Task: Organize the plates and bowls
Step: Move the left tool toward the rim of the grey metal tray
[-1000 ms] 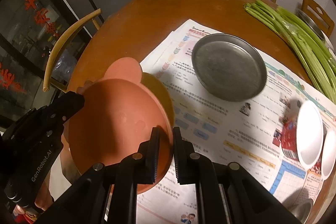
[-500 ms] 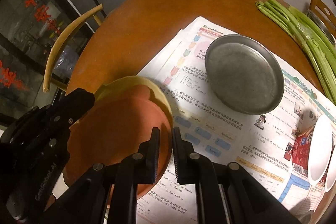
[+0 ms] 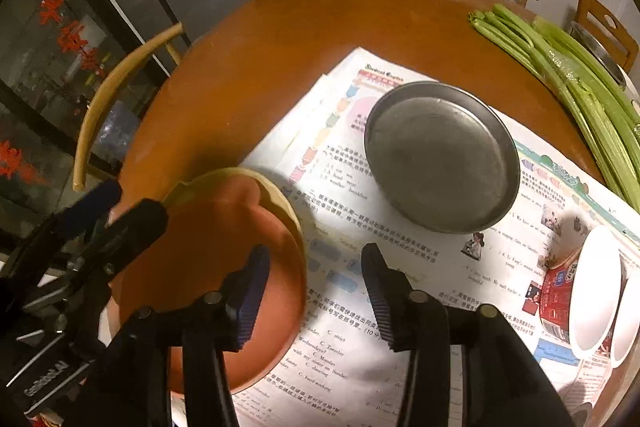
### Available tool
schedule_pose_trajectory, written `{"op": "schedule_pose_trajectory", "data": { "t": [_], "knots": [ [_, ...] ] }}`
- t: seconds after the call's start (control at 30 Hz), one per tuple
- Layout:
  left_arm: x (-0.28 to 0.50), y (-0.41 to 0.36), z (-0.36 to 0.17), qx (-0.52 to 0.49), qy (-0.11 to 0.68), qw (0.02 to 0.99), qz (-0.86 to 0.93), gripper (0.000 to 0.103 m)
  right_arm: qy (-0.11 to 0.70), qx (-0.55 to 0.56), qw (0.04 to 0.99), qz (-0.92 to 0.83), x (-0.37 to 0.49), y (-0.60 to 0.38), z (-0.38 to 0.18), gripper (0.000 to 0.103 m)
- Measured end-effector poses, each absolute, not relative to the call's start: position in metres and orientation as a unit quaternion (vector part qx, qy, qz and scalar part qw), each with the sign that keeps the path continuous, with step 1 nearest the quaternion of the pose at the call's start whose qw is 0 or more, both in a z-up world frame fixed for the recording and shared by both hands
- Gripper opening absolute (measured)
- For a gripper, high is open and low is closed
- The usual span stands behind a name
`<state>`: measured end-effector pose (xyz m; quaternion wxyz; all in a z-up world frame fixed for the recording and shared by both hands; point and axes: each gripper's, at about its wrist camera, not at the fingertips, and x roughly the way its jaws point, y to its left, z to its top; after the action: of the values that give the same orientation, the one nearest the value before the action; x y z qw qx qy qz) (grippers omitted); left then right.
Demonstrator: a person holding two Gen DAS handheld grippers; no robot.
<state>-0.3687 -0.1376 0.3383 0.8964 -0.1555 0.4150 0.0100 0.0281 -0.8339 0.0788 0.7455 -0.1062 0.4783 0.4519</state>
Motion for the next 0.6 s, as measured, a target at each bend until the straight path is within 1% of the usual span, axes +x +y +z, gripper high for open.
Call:
{"op": "schedule_pose_trajectory", "data": {
  "t": [0.17,0.33,0.6],
  "knots": [
    [-0.368,-0.142,0.341,-0.139,0.416,0.898,0.009,0.071,0.468,-0.086,0.760,0.443,0.037,-0.849,0.085,0.048],
    [-0.365,-0.151,0.346,-0.126,0.414,0.901,0.002,0.071,0.472,-0.047,0.768,0.431,0.056,-0.873,0.087,0.048],
    [-0.351,-0.168,0.355,-0.109,0.415,0.903,-0.008,0.071,0.475,-0.017,0.786,0.395,0.081,-0.907,0.086,0.048]
  ]
}}
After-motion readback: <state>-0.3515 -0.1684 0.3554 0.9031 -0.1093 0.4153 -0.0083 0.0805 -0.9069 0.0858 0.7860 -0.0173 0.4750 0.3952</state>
